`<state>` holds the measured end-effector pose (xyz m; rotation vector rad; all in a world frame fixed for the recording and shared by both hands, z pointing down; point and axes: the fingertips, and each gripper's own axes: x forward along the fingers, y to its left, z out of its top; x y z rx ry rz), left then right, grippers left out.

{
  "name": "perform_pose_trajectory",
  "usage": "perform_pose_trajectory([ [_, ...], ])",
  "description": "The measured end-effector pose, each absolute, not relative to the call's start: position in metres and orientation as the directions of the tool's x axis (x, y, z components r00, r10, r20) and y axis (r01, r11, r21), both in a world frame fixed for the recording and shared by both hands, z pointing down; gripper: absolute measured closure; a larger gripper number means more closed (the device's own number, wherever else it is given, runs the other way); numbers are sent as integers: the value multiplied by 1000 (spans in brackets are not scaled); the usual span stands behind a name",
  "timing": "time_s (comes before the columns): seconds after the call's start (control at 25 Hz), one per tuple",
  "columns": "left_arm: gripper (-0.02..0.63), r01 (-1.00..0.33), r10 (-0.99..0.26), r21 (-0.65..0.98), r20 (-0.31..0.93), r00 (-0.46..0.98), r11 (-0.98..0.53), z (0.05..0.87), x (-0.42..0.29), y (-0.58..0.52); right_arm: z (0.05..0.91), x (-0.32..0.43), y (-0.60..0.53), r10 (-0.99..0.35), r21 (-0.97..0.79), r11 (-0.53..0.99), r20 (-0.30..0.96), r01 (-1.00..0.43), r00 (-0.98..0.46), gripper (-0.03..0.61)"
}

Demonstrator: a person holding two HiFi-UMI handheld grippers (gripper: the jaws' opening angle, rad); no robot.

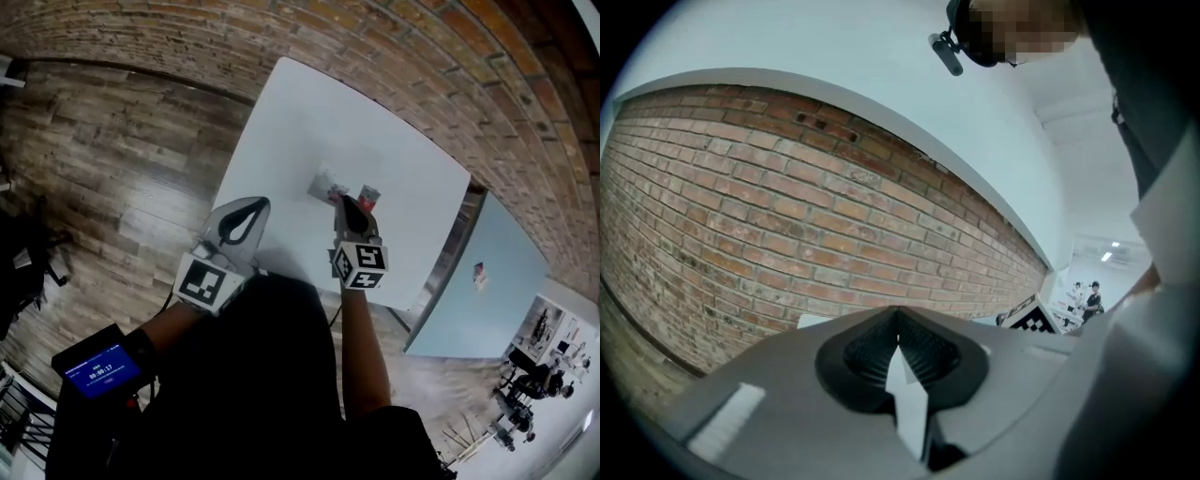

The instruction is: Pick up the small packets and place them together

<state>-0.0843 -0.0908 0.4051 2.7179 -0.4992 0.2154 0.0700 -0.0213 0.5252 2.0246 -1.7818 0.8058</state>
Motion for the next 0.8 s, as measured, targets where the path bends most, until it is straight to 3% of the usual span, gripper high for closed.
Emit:
perform_pose_trajectory([
  [0.28,612,-289,-226,367,207,952,-884,410,-46,-50,486,88,21,-861,-220,-155,509,-963,22,561],
  [0.8,611,-134,-71,247,247,966,-960,416,10,-35,421,108,23,-935,-221,-72,354,-973,-11,561],
])
